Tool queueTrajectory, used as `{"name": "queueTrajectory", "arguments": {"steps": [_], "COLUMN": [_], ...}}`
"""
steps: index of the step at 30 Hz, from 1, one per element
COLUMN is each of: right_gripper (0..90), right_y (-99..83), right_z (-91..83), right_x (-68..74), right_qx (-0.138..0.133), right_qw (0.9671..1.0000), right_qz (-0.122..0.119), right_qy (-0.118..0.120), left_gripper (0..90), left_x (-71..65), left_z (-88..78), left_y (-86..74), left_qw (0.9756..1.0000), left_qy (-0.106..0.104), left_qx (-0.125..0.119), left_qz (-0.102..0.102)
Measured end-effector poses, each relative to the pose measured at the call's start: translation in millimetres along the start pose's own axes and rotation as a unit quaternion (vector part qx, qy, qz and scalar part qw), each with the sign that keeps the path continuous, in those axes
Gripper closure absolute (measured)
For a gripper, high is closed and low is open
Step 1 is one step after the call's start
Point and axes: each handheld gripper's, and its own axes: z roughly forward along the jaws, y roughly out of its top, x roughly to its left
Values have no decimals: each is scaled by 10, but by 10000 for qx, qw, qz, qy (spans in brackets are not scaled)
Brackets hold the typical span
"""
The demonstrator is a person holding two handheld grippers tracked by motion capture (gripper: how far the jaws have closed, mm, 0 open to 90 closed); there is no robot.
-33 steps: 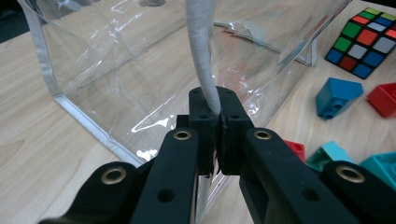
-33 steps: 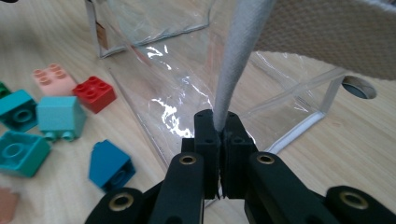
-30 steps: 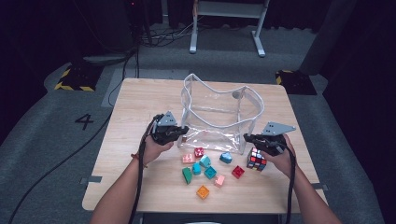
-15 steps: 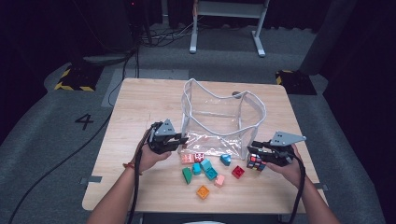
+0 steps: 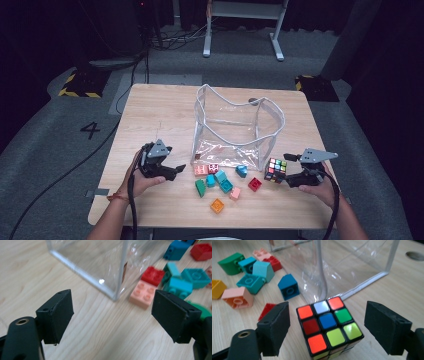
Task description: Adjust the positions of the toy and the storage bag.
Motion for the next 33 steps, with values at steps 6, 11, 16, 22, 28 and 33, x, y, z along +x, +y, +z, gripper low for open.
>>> {"name": "queueTrajectory", "arguments": {"steps": [6,11,16,22,28,33], "right_gripper": [195,190,201,325,339,340], "right_y": [-97,-151,-217,-247,-248,-248], "right_z": [136,224,333,403,392,391], "right_x": [-41,-75,-68,-87,-94,-105], "right_qx": [186,294,295,232,230,218], "right_qw": [9998,9996,9995,9997,9997,9998], "right_qz": [-24,11,60,80,54,22], "right_qy": [-56,-44,-66,-40,14,1], "left_gripper": [184,179,171,171,153,149], "left_x": [14,10,33,70,52,51], "left_z": [46,87,133,188,208,210], "left_y": [-181,-280,-349,-401,-400,-399], "left_qw": [9997,9996,9995,9987,9979,9978], "left_qy": [-39,-108,-63,25,157,142], "left_qx": [225,241,273,471,622,635], "left_qz": [-20,-57,-118,-176,-106,-130]}}
